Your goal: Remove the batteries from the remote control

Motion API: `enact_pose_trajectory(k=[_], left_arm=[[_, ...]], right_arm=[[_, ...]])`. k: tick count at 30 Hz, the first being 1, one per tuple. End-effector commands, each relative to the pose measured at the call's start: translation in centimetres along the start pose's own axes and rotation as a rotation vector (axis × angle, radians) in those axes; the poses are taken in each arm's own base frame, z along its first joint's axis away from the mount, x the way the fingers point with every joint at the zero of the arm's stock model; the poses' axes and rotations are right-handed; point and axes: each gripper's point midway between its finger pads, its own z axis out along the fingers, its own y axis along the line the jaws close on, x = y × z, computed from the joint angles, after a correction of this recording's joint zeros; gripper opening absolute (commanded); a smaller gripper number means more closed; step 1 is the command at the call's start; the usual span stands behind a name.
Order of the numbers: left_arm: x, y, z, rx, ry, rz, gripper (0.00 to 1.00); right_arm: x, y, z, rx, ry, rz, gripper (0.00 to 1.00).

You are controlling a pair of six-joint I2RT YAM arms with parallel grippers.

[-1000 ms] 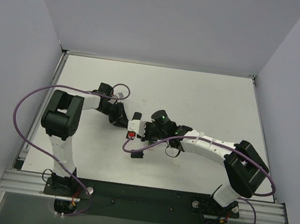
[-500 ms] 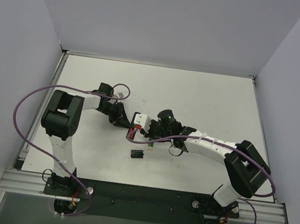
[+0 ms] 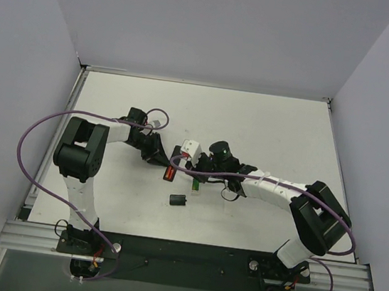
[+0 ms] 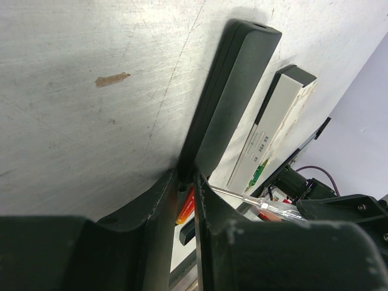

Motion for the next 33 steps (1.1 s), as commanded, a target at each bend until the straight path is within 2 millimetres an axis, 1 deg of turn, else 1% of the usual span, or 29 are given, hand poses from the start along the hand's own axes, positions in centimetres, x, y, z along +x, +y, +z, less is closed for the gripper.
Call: enact_pose_trajectory(k=[1,5,7,8,11,17,23,33], left_arm=[[3.0,2.3,2.3,-0.112,0.073,0.011,0.26],[3.1,2.5,2.3,-0.118,0.073,0.009,0.26],[3.0,2.5,2.3,-0.118,0.071,0.01,0.26],[3.2,2.5,2.4,-0.12,0.074,0.009,0.26],[3.0,2.5,2.4,-0.119,0.07,0.011,0.26],[3.1,2.6,2.4,-0.123,0.073,0.008,0.26],[3.1,2.5,2.5,-0.121,0.072,0.009,0.26],[3.1,2.6,2.5,-0.127,0.073,0.01,0.26]], right_arm=[[2.0,3.5,1.4,-0.14,0.04,0.138,0.0],[1.0,3.6,1.4,-0.164,-0.006,0.202,0.0],[0.4,3.1,1.3,-0.159,-0.034,0.228,0.0],[0.0,3.2,1.2,-0.163,-0.046,0.242,0.0],[-0.7,3.2,1.1,-0.167,-0.071,0.251,0.0],[-1.2,3.2,0.8,-0.164,-0.086,0.198,0.0],[-1.0,3.2,1.3,-0.174,-0.064,0.163,0.0],[-2.9,4.2,1.3,-0.193,-0.1,0.097,0.0]])
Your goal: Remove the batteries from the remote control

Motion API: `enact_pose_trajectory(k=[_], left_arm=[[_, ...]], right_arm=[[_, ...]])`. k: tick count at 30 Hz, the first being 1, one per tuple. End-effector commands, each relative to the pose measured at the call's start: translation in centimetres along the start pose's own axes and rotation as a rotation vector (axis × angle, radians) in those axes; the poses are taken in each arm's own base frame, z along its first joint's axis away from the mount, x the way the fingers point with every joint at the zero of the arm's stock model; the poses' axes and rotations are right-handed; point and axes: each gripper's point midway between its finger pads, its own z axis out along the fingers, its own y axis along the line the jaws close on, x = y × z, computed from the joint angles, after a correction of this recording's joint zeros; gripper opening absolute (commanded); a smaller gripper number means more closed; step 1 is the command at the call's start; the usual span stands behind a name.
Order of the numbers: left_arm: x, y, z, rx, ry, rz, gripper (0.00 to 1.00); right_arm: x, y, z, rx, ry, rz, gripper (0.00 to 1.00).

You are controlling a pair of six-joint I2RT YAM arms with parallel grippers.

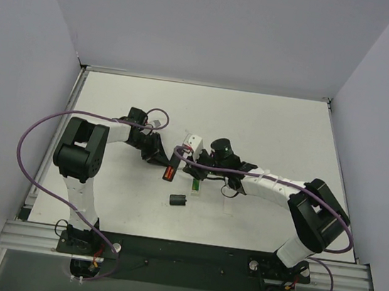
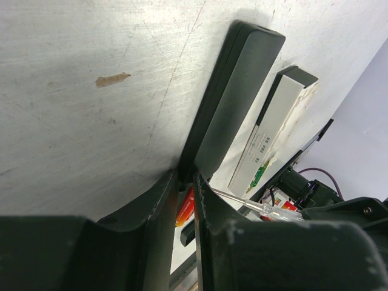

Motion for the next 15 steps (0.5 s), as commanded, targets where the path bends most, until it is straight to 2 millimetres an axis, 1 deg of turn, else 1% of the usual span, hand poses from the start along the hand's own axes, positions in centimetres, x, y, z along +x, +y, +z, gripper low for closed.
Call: enact_pose_trajectory(k=[1,3,6,15], left_arm=[[3.14,2.48,2.39,-0.118,0.079,0.005,0.26],[3.2,2.48,2.43,-0.118,0.08,0.005,0.26],[3.13,2.48,2.42,-0.118,0.078,0.002,0.26],[3.32,2.52,2.43,-0.121,0.078,0.001,0.26]], right_arm=[[-1.21,4.66,1.11,-0.178,-0.027,-0.041,0.0],[-1.36,4.58,1.1,-0.171,-0.021,-0.055,0.0],[-1.21,4.98,1.1,-0.178,0.001,-0.075,0.0],[-1.19,4.99,0.77,-0.165,0.003,-0.083,0.0]])
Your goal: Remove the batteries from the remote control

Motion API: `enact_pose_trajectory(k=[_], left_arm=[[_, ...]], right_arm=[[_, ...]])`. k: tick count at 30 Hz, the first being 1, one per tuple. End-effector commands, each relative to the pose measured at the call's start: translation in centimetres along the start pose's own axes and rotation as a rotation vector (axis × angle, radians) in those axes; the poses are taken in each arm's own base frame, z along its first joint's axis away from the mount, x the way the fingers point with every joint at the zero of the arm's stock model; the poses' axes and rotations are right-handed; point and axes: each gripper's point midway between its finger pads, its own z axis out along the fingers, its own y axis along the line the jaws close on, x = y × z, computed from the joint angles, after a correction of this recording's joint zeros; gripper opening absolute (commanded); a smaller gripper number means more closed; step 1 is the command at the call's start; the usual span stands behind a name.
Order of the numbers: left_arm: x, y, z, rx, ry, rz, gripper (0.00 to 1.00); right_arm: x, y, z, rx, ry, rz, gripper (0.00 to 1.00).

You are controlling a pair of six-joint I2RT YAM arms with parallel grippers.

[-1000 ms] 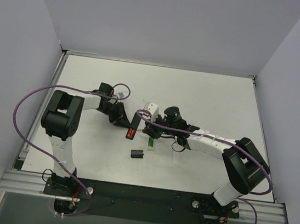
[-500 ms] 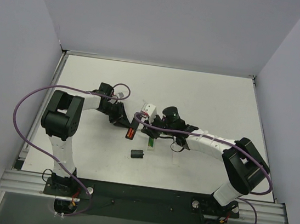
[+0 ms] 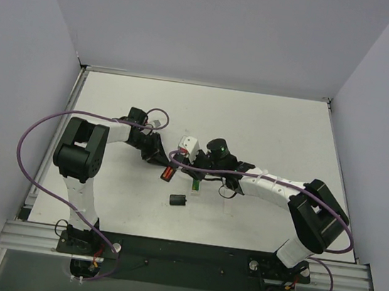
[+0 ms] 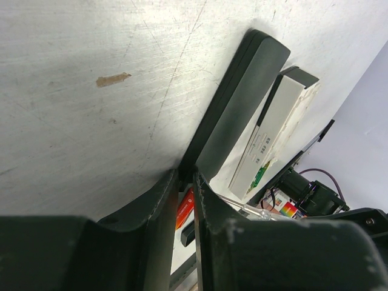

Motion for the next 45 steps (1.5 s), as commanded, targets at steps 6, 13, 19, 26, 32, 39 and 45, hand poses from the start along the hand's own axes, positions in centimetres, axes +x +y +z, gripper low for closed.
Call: enact_pose_trajectory(k=[6,13,19,26,32,39,45], left_arm=[[3.5,2.6,2.4,-0.121,0.083,-0.002,0.26],[3.6,2.5,2.5,-0.122,0.084,0.003,0.26],[3.6,2.4,2.6,-0.12,0.086,0.005,0.26],[3.7,2.2,2.4,-0.111,0.09,0.011,0.26],[1.5,0.8,0.2,-0.173,0.04,0.14,0.4],[1.5,-0.9,-1.8,-0.258,0.008,0.305,0.47],[2.2,-0.6,-2.1,-0.332,0.016,0.359,0.47]], right_arm=[[-0.4,4.9,0.3,-0.172,-0.024,-0.02,0.0],[1.9,4.8,0.6,-0.08,-0.015,0.152,0.0],[3.6,4.6,0.6,0.006,-0.045,0.239,0.0],[3.6,4.7,0.9,0.007,-0.082,0.287,0.0],[3.9,4.6,0.8,0.014,-0.061,0.291,0.0],[4.4,3.8,0.3,0.026,-0.038,0.296,0.0],[4.1,3.1,-0.1,0.03,-0.027,0.274,0.0]])
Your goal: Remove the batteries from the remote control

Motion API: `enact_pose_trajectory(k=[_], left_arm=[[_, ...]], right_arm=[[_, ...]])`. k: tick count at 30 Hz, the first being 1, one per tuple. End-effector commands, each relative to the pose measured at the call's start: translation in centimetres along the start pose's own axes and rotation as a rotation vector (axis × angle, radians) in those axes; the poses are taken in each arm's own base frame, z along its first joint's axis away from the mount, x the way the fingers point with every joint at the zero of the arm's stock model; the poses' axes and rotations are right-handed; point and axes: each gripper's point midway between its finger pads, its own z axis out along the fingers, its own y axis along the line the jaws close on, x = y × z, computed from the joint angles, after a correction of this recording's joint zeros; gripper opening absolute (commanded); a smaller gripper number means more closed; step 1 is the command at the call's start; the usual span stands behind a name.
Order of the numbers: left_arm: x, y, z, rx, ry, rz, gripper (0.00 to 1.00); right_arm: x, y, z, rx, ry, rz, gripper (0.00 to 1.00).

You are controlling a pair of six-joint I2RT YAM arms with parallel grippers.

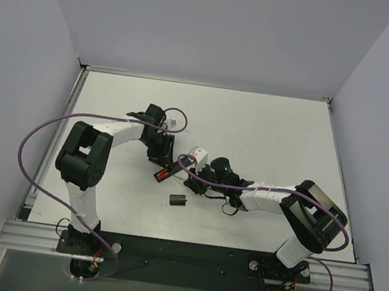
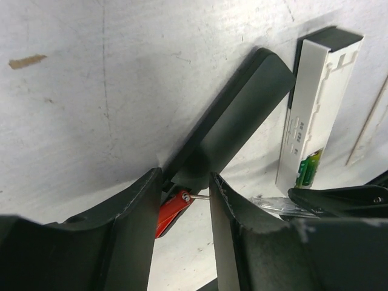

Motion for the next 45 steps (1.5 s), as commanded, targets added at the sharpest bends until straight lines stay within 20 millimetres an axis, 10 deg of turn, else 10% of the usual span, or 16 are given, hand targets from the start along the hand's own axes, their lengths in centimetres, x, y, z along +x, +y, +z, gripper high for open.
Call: enact_pose_trajectory(k=[1,15,28,36,45], left_arm=[[1.3,0.1,-1.4,-0.051,0.032,0.044,0.47],[2.1,-1.5,-1.5,0.062,0.04,-0.019,0.41],[1.4,-2.7,-3.0,0.248,-0.018,-0.107,0.39],[0.3,-1.2,-4.6,0.29,-0.096,-0.169,0.44],[0.1,5.7,-6.3,-0.077,-0.195,-0.268,0.44]], right_arm=[[-0.1,0.6,-0.4,-0.057,0.023,-0.009,0.0],[1.0,-1.2,-2.6,-0.082,0.161,-0.02,0.0],[-2.9,1.3,-2.3,-0.211,0.06,-0.045,0.0],[-3.5,1.7,-1.9,-0.209,0.055,-0.056,0.0],[-3.6,1.6,-1.7,-0.191,0.078,-0.065,0.0]])
